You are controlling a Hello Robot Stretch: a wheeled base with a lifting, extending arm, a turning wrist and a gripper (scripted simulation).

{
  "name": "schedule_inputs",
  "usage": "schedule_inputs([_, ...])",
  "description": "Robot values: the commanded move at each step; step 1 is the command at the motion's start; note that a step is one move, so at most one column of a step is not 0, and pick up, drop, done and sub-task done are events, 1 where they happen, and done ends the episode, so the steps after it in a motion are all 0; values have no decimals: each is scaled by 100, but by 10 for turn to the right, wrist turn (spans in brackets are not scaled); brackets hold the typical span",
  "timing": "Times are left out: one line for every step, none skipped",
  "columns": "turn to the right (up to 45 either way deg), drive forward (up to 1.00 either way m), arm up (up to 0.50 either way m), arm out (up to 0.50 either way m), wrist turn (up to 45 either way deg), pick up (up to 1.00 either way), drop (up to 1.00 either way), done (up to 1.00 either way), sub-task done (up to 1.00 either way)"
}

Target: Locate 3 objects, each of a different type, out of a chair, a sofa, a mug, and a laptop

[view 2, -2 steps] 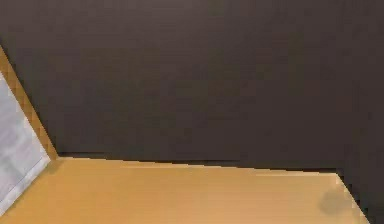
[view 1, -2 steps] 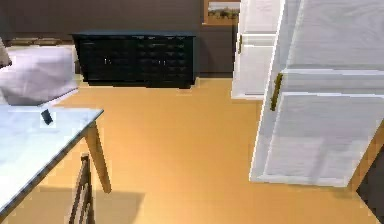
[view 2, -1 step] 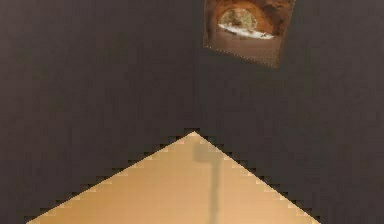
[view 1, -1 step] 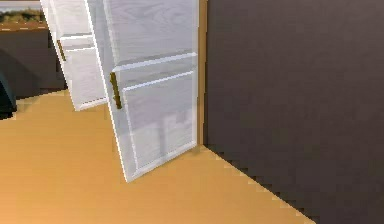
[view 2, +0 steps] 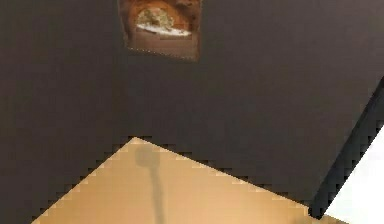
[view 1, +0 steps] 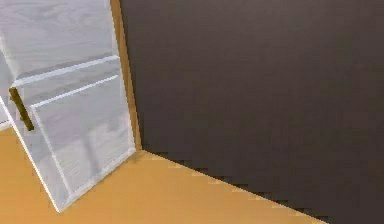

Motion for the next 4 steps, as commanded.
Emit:
schedule_inputs([0,30,0,0,0,0,0,0,0])
schedule_inputs([-450,0,0,0,0,0,0,0,0])
schedule_inputs([-90,0,0,0,0,0,0,0,0])
schedule_inputs([0,45,0,0,0,0,0,0,0])
